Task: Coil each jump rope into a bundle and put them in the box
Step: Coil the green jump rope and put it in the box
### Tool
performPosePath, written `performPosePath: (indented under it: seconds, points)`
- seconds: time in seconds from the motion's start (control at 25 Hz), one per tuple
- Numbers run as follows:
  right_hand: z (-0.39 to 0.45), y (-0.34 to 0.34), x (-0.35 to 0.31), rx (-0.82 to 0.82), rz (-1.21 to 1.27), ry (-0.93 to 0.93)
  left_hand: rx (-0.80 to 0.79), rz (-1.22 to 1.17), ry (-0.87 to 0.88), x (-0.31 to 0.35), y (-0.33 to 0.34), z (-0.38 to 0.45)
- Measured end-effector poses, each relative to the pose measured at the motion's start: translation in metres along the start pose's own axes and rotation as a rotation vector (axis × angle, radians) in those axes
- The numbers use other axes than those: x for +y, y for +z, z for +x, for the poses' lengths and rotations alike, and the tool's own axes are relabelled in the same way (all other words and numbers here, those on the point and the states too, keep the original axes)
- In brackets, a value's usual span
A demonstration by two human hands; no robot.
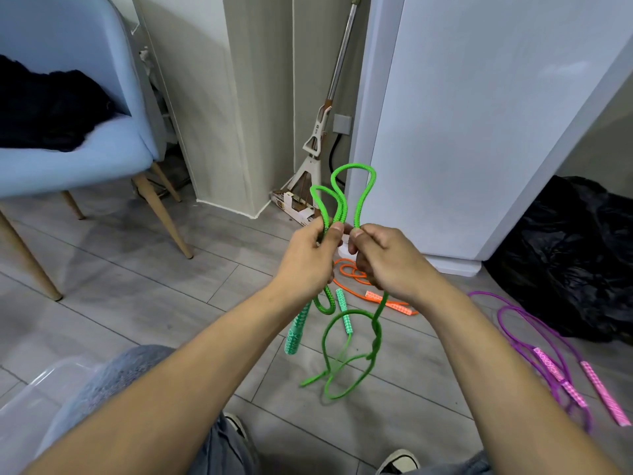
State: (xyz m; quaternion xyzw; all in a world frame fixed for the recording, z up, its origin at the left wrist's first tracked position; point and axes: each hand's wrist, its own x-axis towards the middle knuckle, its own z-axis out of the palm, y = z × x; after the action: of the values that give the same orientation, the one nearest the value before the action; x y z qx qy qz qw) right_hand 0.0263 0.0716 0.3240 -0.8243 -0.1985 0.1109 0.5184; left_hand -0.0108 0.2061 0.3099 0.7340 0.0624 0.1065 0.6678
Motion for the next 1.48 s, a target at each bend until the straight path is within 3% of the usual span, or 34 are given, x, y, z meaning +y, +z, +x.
performPosePath:
  seconds: [0.16, 0.28, 0.4, 0.48, 0.6, 0.72, 0.8, 0.84, 0.92, 0.96, 1.08, 1.16, 1.32, 1.48]
  points:
    - [-0.003, 0.009, 0.002, -0.078, -0.026, -0.009, -0.021, -0.018, -0.033, 0.004, -0.001, 0.000]
    - [-0.008, 0.011, -0.007, -0.125, 0.131, 0.009, -0.034, -0.030, 0.009, 0.012, -0.003, -0.001]
    - [-0.014, 0.007, -0.009, -0.207, 0.180, 0.044, 0.131, -0.223, -0.027, 0.020, -0.016, 0.012]
    - [-0.015, 0.006, 0.006, -0.313, 0.129, 0.173, 0.233, -0.342, -0.037, 0.025, -0.035, 0.023]
    - [-0.011, 0.012, 0.049, -0.541, -0.211, 0.248, 0.280, -0.380, -0.033, 0.025, -0.050, 0.026]
    - [-0.009, 0.019, 0.087, -0.714, -0.877, 0.252, 0.339, -0.351, 0.000, 0.027, -0.054, 0.026]
    - [-0.013, 0.012, 0.110, -0.776, -1.188, 0.379, 0.451, -0.306, 0.015, 0.030, -0.066, 0.031]
    - [-0.013, 0.007, 0.121, -0.816, -1.216, 0.494, 0.505, -0.287, 0.022, 0.031, -0.074, 0.033]
    - [-0.015, -0.001, 0.134, -0.834, -1.163, 0.706, 0.565, -0.261, 0.035, 0.031, -0.086, 0.037]
    - [-0.014, -0.003, 0.135, -0.774, -1.137, 0.713, 0.567, -0.257, 0.033, 0.031, -0.087, 0.037]
    - [-0.006, 0.005, 0.122, -0.474, -1.017, 0.405, 0.448, -0.327, 0.010, 0.029, -0.076, 0.033]
    - [-0.004, 0.027, 0.108, -0.357, -0.756, 0.205, 0.332, -0.387, -0.011, 0.031, -0.067, 0.028]
    - [-0.006, 0.074, 0.099, -0.388, -0.563, -0.006, 0.258, -0.499, -0.022, 0.041, -0.066, 0.025]
    - [0.001, 0.103, 0.119, -0.425, -0.515, 0.101, 0.276, -0.563, -0.014, 0.048, -0.065, 0.027]
